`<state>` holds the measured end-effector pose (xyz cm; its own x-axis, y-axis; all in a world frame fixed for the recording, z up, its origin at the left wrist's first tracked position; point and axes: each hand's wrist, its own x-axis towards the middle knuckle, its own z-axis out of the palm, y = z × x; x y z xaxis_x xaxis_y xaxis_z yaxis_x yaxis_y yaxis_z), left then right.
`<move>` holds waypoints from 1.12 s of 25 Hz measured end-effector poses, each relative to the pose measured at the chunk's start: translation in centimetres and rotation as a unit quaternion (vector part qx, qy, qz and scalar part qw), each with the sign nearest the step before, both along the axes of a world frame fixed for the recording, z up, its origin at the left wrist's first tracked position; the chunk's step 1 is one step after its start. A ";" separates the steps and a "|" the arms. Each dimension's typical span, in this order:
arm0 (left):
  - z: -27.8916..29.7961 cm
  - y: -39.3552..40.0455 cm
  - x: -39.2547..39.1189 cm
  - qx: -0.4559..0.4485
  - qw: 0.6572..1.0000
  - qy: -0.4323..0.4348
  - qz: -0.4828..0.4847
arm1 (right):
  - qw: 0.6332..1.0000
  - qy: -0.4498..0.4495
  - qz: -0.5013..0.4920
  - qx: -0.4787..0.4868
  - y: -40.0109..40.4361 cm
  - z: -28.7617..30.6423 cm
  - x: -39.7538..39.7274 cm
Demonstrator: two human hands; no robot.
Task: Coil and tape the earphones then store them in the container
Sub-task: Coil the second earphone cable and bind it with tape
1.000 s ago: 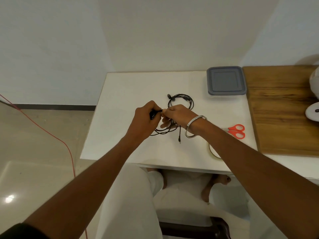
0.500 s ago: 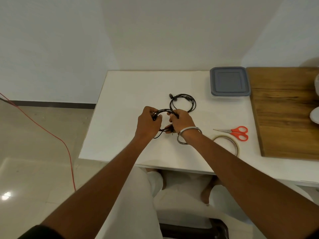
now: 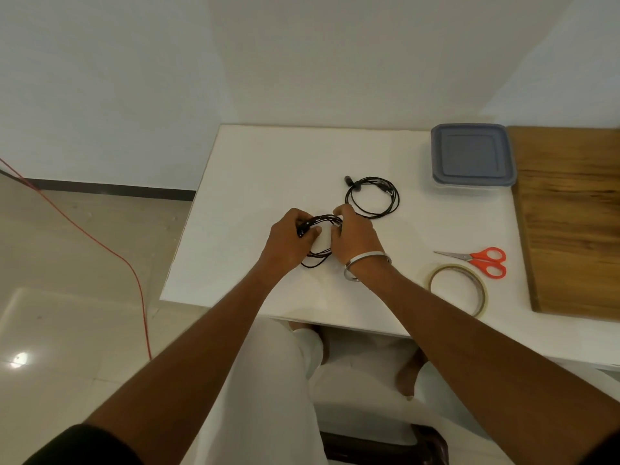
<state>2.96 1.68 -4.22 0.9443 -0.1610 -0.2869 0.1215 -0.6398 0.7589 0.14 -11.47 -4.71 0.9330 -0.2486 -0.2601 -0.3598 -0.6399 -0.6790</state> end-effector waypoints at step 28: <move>-1.2 1.1 0.6 0.148 0.981 -0.112 -0.057 | 0.975 -0.032 0.156 -0.152 0.9 -0.3 1.2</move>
